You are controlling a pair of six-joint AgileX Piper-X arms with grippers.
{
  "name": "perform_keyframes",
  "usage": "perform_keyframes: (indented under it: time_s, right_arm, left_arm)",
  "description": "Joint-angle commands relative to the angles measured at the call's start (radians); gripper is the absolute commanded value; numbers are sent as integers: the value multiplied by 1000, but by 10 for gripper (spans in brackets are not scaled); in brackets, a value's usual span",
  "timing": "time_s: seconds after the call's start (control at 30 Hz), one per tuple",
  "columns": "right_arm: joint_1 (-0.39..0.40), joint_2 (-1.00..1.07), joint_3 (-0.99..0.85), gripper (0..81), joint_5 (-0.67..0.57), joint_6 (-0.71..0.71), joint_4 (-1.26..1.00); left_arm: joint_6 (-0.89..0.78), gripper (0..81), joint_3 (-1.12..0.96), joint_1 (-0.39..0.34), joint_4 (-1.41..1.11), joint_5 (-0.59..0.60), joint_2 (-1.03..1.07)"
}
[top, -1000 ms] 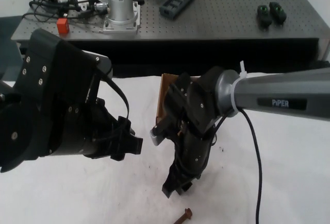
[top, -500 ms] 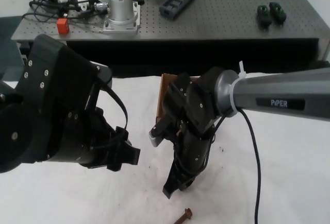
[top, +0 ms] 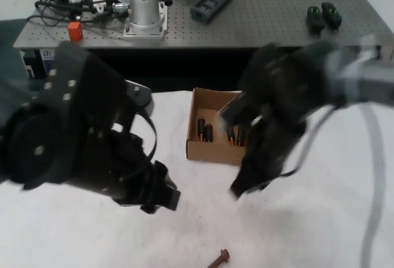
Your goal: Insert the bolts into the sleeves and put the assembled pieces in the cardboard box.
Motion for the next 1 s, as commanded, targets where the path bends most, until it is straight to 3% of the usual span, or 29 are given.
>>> perform_keyframes:
  time_s: [0.0, 0.2, 0.33, 0.5, 0.73, 0.97]
  right_arm:
    - [-201, -397, 213, 46, -55, 47, -9]
    - [-337, -703, 407, 46, -137, 123, -10]
    - [-382, -849, 489, 46, -178, 162, -10]
    - [-388, -944, 534, 46, -186, 174, 13]
    - [-388, -955, 540, 46, -186, 177, 19]
    - [-388, -955, 540, 46, -186, 177, 19]
  left_arm:
    - [33, 339, -38, -24, 1, 30, 60]
    - [168, 339, -238, -165, 154, -24, 344]
    - [202, 339, -378, -230, 304, -92, 506]
    - [202, 339, -502, -239, 408, -95, 630]
    - [212, 332, -525, -239, 397, -90, 662]
    - [220, 174, -525, -239, 421, -60, 662]
